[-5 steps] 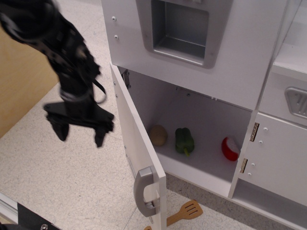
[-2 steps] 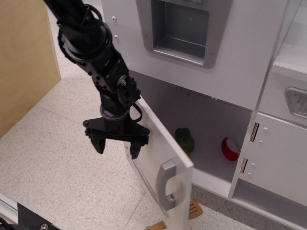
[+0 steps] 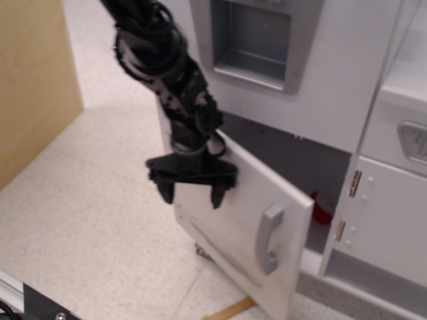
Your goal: Close low fridge
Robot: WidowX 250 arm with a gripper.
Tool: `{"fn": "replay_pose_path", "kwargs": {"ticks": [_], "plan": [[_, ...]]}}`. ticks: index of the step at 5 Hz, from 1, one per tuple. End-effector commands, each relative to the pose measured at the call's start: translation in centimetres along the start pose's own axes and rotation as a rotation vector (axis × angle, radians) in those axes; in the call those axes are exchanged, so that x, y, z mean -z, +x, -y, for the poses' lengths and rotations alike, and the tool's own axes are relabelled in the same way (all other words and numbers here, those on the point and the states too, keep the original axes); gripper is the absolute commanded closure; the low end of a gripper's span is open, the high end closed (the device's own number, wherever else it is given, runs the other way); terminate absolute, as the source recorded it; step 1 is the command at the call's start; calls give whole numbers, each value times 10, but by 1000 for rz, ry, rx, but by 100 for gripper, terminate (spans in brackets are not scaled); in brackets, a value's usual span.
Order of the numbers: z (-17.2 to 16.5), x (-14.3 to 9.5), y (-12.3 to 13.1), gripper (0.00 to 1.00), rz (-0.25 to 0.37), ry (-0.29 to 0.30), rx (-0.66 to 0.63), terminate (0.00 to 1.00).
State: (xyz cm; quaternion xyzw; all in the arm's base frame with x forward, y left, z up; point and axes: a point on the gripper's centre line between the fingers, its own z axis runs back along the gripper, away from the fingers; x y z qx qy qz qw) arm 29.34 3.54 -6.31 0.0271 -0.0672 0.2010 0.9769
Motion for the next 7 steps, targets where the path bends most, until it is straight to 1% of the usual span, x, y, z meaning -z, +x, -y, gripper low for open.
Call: {"fn": "replay_pose_path", "kwargs": {"ticks": [1,2,3,4,6,7], "plan": [[19,-6,23,0,40,-33,-20,0],[26,-4,29,0,33,-48,-15,0],[33,-2,36,0,57,-55,-26,0],[36,1,38,0,48,-53,-27,0],[24,-13,16,0,70,-57,42,0],[18,-20,9,0,80,-53,43,0]]}}
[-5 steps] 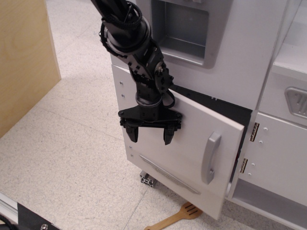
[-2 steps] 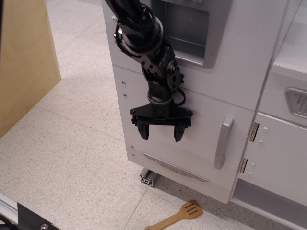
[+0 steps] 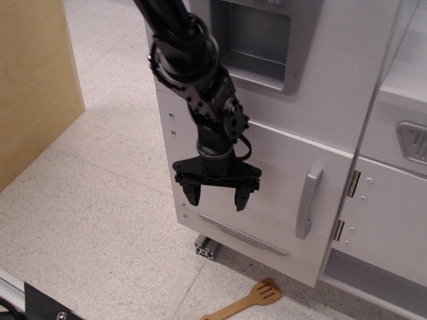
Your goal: Close low fridge
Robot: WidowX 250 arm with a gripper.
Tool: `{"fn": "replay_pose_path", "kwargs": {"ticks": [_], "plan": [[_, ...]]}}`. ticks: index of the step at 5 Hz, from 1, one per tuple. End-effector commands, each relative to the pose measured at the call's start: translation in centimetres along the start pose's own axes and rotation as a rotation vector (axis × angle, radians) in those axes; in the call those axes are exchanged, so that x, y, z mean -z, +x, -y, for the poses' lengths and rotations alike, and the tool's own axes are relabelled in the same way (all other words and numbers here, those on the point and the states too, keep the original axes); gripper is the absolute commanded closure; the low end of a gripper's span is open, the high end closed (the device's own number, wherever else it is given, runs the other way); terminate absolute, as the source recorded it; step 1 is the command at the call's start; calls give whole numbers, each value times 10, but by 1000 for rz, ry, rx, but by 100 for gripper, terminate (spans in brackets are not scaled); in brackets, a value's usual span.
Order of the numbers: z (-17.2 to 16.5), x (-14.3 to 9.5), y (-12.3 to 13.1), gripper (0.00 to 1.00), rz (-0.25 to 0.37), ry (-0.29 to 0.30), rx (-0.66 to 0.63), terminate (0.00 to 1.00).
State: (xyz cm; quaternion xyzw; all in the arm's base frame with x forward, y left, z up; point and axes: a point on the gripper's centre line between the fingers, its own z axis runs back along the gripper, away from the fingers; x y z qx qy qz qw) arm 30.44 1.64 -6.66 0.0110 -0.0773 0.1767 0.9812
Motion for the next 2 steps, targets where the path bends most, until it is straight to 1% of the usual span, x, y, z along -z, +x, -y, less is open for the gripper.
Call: {"fn": "replay_pose_path", "kwargs": {"ticks": [1,2], "plan": [[-3,-23,7,0,66,-13,-3,0],[-3,-23,7,0,66,-13,-3,100]]}}
